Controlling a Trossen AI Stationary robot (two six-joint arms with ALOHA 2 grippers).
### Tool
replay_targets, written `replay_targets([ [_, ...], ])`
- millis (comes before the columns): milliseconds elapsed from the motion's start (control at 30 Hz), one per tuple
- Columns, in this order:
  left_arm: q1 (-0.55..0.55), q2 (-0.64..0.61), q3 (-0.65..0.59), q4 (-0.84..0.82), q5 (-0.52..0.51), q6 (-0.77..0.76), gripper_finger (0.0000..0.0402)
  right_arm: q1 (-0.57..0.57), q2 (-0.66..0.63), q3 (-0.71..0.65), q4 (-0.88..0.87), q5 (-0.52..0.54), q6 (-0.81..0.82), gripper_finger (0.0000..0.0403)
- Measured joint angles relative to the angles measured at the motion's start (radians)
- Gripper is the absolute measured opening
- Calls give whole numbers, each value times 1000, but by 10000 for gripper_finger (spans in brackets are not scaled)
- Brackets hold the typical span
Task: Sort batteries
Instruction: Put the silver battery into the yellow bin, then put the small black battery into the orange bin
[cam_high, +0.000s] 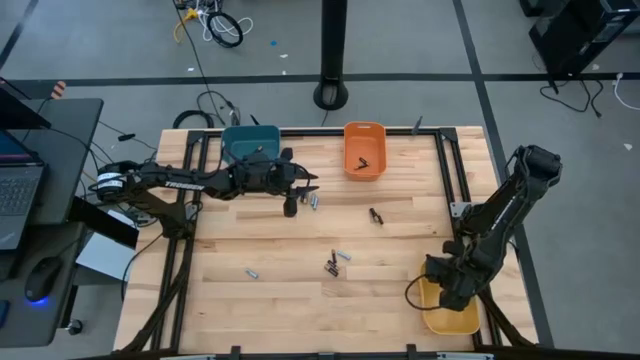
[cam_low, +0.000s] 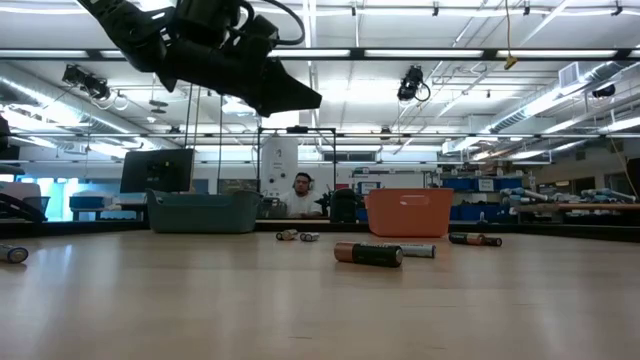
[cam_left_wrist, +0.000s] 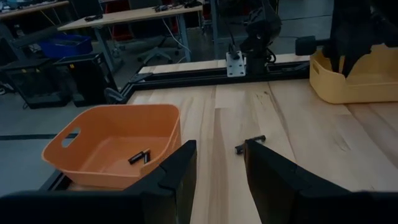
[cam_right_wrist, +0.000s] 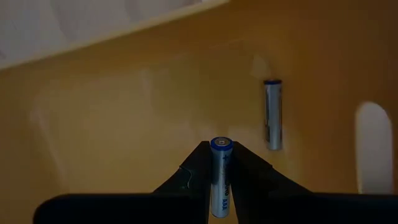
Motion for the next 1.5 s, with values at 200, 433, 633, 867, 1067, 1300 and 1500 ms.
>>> replay_targets([
  [200,0,0,0,-5,0,-6,142,0,0,-68,113,2,-59,51],
  [433,0,0,0,-12,0,-21,142,-8,-3,-115,169,13,-96,56],
  [633,0,0,0,-15,0,-22,142,-8,-2,-116,191,13,-117,65],
  [867,0,0,0,-13,0,-23,142,-15,-1,-114,211,7,-104,94],
  [1067,0,0,0,-13,0,-22,142,-37,0,-96,208,4,-102,111],
  [1300,0,0,0,-12,0,-22,142,-49,0,-54,126,2,-109,119],
  [1500,0,0,0,-12,0,-21,142,-50,0,-9,65,-1,-113,120],
])
